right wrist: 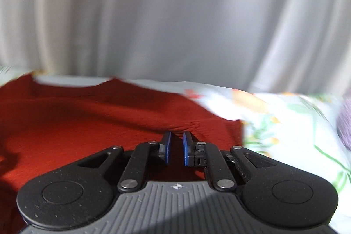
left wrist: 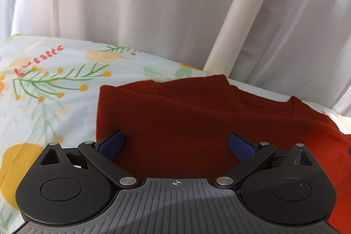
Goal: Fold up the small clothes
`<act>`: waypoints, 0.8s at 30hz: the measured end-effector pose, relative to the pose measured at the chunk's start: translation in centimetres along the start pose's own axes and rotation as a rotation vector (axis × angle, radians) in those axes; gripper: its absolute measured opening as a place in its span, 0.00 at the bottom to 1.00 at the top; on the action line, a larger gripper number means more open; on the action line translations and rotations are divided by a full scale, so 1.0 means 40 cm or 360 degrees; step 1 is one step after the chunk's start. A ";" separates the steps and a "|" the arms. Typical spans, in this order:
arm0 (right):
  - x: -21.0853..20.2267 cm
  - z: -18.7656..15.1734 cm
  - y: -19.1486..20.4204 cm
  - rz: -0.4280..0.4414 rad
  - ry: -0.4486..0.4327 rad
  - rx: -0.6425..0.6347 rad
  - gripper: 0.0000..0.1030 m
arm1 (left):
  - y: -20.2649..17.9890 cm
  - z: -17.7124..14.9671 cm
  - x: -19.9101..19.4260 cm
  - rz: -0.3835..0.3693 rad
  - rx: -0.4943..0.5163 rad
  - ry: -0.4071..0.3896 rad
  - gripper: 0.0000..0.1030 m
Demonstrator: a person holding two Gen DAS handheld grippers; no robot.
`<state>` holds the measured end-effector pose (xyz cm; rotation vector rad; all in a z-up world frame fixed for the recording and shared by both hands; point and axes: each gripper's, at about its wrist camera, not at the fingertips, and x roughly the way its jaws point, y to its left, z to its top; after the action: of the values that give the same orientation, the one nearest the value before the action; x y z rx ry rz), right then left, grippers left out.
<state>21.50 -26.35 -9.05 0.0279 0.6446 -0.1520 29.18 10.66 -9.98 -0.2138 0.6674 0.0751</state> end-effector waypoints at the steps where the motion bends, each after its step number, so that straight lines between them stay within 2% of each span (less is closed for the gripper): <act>1: -0.013 0.010 -0.024 -0.0020 0.0046 0.0098 0.10 | 0.001 -0.003 -0.003 -0.0010 0.0002 -0.0008 1.00; 2: -0.037 0.015 -0.054 0.0013 0.0080 0.0215 0.12 | 0.001 -0.007 -0.005 -0.0017 0.0004 -0.0022 1.00; 3: -0.053 0.014 -0.080 0.0136 0.0097 0.0357 0.13 | 0.003 -0.012 -0.006 -0.0021 0.0007 -0.0043 1.00; 5: -0.080 -0.013 -0.132 0.0409 0.0194 0.0675 0.28 | 0.001 -0.019 -0.009 -0.0019 0.0021 -0.0072 1.00; 6: -0.087 -0.031 -0.146 0.0495 0.0248 0.0795 0.30 | -0.002 -0.019 -0.013 -0.0015 0.0029 -0.0071 1.00; 8: -0.070 -0.060 -0.156 0.0578 0.0348 0.0949 0.31 | -0.004 -0.017 -0.018 -0.0019 0.0037 -0.0072 1.00; 10: -0.058 -0.077 -0.162 0.0614 0.0339 0.1068 0.31 | -0.004 -0.014 -0.017 -0.0020 0.0035 -0.0069 1.00; 12: -0.047 -0.072 -0.155 0.0640 0.0348 0.1112 0.30 | -0.013 -0.009 -0.023 -0.0005 0.0079 -0.0026 1.00; 13: -0.046 -0.068 -0.149 0.0650 0.0362 0.1124 0.27 | -0.015 -0.007 -0.034 -0.0001 0.0077 -0.0009 1.00; 14: -0.042 -0.064 -0.141 0.0648 0.0379 0.1122 0.13 | -0.014 -0.007 -0.048 -0.0011 0.0051 -0.0002 1.00; 15: -0.045 -0.062 -0.135 0.0631 0.0401 0.1104 0.04 | -0.011 -0.007 -0.066 -0.0035 0.0025 -0.0006 1.00; 17: -0.068 -0.053 -0.131 0.0581 0.0375 0.1031 0.05 | -0.004 -0.013 -0.098 -0.0061 0.0000 -0.0019 1.00; 19: -0.104 -0.046 -0.134 0.0589 0.0316 0.0962 0.05 | 0.000 -0.025 -0.118 -0.0049 -0.0004 -0.0023 1.00; 22: -0.131 -0.043 -0.123 0.0488 0.0318 0.0795 0.05 | 0.002 -0.040 -0.110 -0.0035 -0.0001 0.0052 1.00; 24: -0.117 -0.046 -0.116 0.0400 0.0377 0.0726 0.05 | 0.004 -0.044 -0.090 -0.0005 -0.0025 0.0150 1.00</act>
<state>15.99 -30.20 -7.61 0.5717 0.8255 -0.0498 25.30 10.44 -9.11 -0.2348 0.7604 0.0676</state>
